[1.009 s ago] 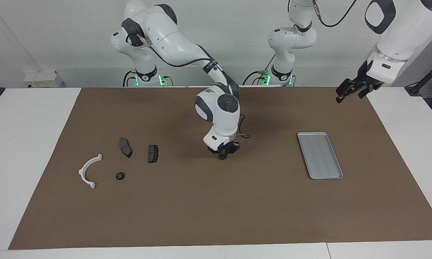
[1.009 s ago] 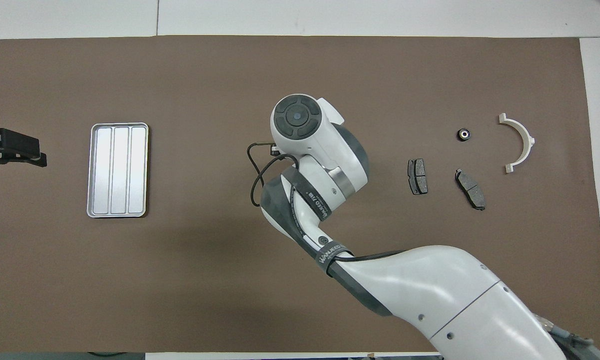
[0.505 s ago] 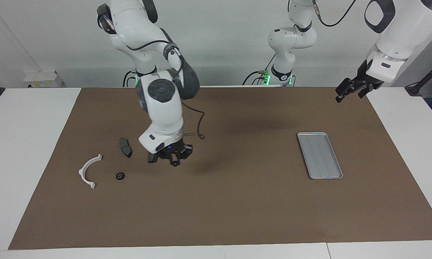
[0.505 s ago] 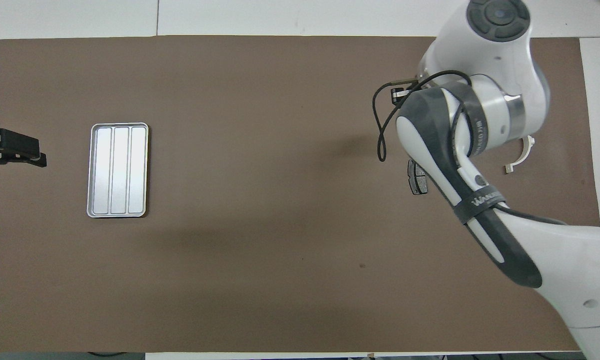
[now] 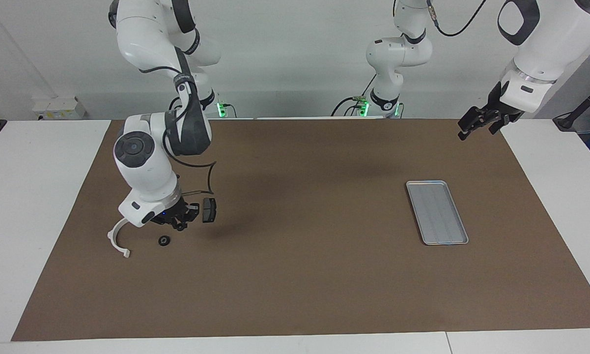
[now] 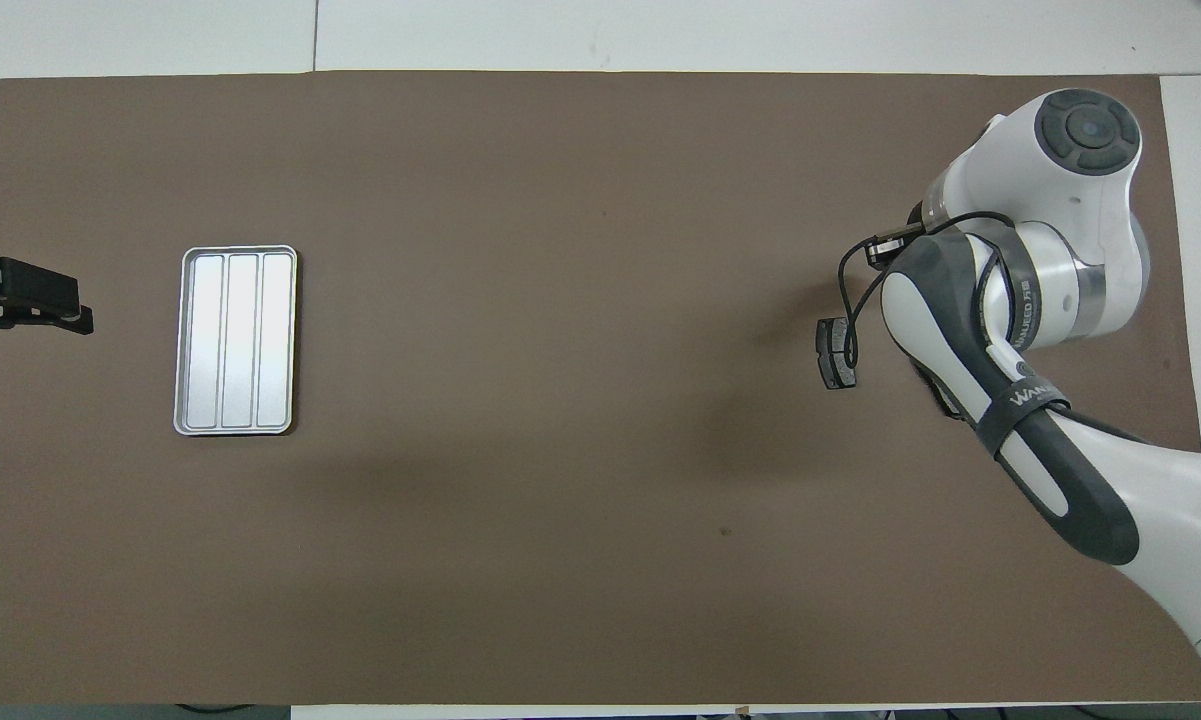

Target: Place bearing gear from tray to pile

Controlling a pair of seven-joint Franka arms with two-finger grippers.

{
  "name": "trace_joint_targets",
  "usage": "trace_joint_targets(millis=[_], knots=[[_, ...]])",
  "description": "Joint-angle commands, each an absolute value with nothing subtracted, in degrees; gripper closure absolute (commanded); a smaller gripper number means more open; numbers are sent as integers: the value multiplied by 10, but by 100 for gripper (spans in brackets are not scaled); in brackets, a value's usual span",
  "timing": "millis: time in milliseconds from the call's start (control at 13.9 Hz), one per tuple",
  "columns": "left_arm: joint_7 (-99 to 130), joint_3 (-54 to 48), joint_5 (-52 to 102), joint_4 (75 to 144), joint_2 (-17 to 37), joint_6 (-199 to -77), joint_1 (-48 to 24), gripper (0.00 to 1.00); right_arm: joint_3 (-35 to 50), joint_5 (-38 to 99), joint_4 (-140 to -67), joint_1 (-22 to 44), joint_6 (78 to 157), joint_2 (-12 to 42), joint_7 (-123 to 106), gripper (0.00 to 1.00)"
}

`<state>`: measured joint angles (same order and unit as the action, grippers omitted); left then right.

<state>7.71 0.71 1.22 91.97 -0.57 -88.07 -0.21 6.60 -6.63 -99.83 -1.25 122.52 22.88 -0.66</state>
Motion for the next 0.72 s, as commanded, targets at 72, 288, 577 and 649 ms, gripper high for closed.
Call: trace_joint_targets(millis=[72,288,577,649], knots=[[72,5,17,942,-24,-893,1,0,76,-58,-1055,-29,1258,199,-29,100],[72,5,17,942,-24,-893,1,0,76,-58,-1070,-29,1296,211,-26,100],[72,5,17,942,-24,-893,1,0,76,-58,-1070,-24,1325,229,-14,100],[72,5,17,942,-24,-893,1,0,76,-58,-1070,-23,1333,238,-12,100]])
